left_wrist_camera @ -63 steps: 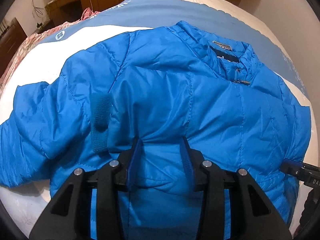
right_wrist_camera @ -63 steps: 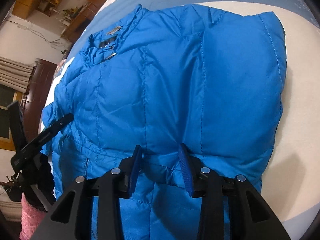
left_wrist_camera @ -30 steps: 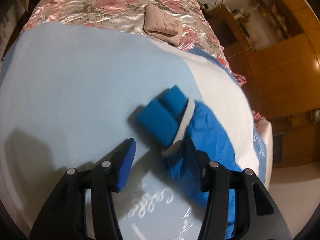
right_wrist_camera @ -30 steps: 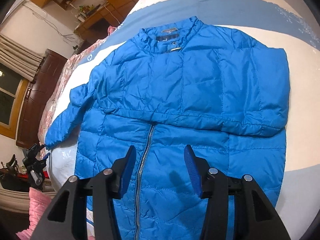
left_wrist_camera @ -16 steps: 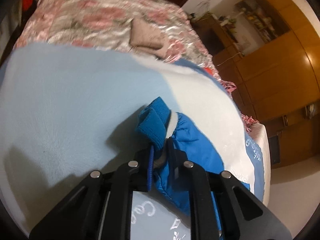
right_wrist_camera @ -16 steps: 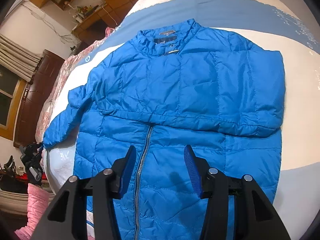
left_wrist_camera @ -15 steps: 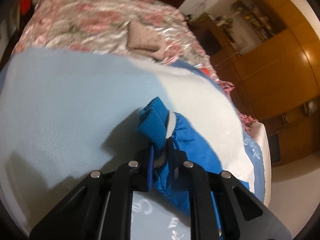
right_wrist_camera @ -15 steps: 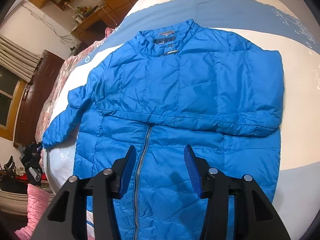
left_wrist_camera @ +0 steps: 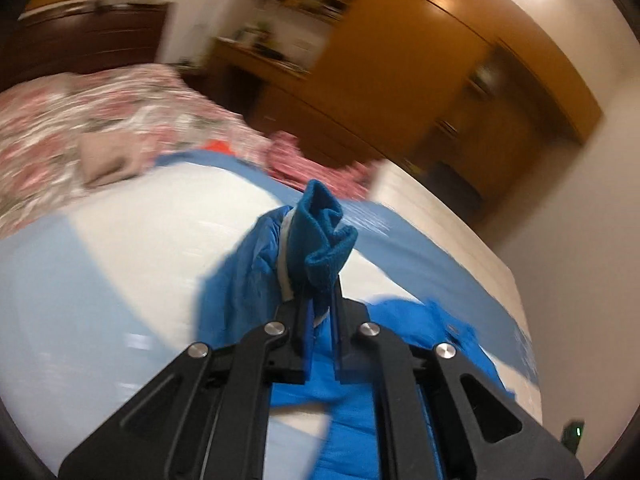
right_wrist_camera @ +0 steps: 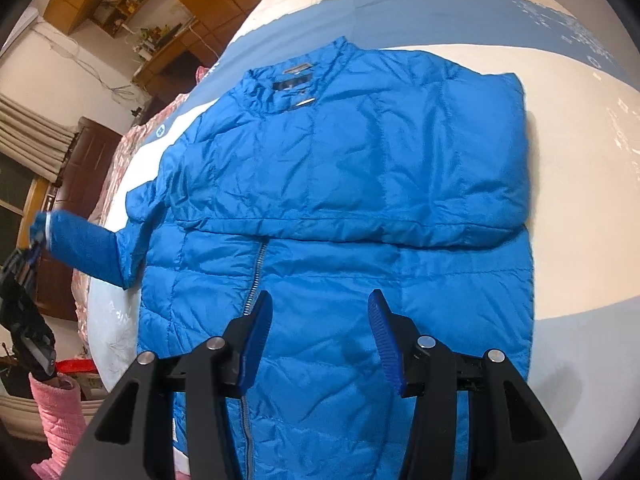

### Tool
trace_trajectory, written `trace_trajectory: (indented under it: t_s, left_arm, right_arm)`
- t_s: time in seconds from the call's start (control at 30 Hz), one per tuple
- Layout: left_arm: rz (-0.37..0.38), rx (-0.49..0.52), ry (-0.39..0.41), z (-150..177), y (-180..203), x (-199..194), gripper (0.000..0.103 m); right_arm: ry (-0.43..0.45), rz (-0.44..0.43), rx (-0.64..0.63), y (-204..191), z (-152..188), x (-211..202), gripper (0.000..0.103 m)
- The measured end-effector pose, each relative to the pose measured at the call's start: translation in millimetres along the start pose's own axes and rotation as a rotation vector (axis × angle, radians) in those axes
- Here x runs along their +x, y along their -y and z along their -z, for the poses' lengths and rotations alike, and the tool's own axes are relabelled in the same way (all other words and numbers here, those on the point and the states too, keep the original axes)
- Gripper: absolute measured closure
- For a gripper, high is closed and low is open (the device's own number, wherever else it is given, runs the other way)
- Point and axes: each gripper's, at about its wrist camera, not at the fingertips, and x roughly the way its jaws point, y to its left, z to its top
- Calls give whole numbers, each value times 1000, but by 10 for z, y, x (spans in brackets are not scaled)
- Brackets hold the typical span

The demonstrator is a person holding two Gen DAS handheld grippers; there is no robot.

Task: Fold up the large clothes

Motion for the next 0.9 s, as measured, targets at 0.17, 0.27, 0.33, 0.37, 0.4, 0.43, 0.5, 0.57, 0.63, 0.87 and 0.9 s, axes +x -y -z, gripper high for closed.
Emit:
trace_trajectory:
  t_s: [0.17,0.27,0.33,0.37,0.4,0.43,0.5,0.57,0.63,0.87,0.9]
  left_arm:
    - [113,114,-116,319,756,473,98]
    - [161,188,-186,563,1118,752,98]
    - [184,234,-261,758,1298,986,98]
    - [179,250,-287,844,1331,1080,98]
    - [171,267,-317,934,1358,1189,98]
    - [163,277,-356,1030,1373,1325,98]
    - [159,281,-420,1145,1291,1525,98]
    - [151,292,-475,1256,1208,1691,96]
    - [157,302,-517,1317,1154,1763,94]
    - [305,220,-524,1188,1026,1314,50]
    - [308,213,-505,1123,997,1240,49]
  right_arm:
    - [15,6,29,172,41,-84,53]
    - [22,14,37,248,57,-120,53]
    - [24,18,38,271,59,-127,53]
    - [25,17,39,281,57,-131,53]
    - [26,15,40,287,52,-131,53]
    - [26,13,38,284,41,-128,53]
    - [26,12,29,261,15,-115,53]
    - [19,9,15,204,-32,-74,53]
    - [12,2,-6,125,-79,-26,53]
    - [-40,-37,-111,-375,-351,247,53]
    - [-51,-51,-135,-502,-414,310,53]
